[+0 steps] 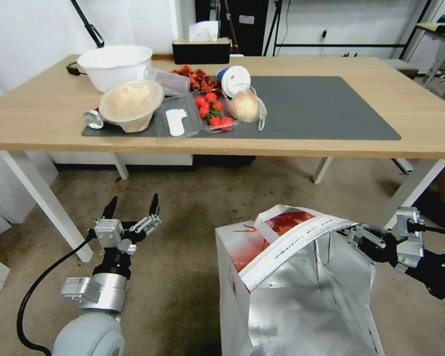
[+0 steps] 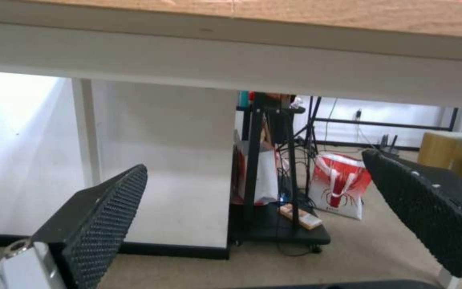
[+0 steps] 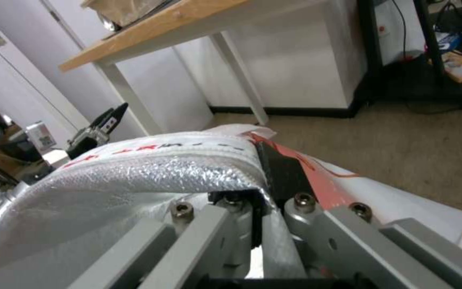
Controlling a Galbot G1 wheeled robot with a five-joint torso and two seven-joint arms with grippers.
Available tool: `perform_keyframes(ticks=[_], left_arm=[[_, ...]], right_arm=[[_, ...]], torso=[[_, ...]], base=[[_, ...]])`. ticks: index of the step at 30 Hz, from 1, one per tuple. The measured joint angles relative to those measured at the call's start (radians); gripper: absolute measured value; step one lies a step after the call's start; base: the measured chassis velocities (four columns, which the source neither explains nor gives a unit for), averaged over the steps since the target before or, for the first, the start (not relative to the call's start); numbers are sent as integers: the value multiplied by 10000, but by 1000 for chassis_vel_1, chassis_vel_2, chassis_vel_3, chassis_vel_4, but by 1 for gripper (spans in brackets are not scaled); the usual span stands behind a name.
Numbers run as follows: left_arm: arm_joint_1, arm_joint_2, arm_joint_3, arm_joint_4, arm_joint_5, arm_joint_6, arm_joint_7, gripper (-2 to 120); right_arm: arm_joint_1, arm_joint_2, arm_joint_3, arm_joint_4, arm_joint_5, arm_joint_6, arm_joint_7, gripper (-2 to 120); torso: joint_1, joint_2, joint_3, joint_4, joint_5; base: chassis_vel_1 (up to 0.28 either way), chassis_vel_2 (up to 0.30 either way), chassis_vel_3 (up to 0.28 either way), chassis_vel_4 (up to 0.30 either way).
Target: Pick up the food delivery bag from the floor and place it on the table.
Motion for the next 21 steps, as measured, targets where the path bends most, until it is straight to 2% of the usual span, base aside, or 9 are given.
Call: perform_keyframes(ticks=[21], left_arm=[[3, -112, 7, 94, 226, -72, 30, 100]], right_arm=[[90, -68, -283, 14, -308, 74, 12, 0]], torso=[[299, 856, 558, 0, -2]], base=[[0, 0, 0, 0]])
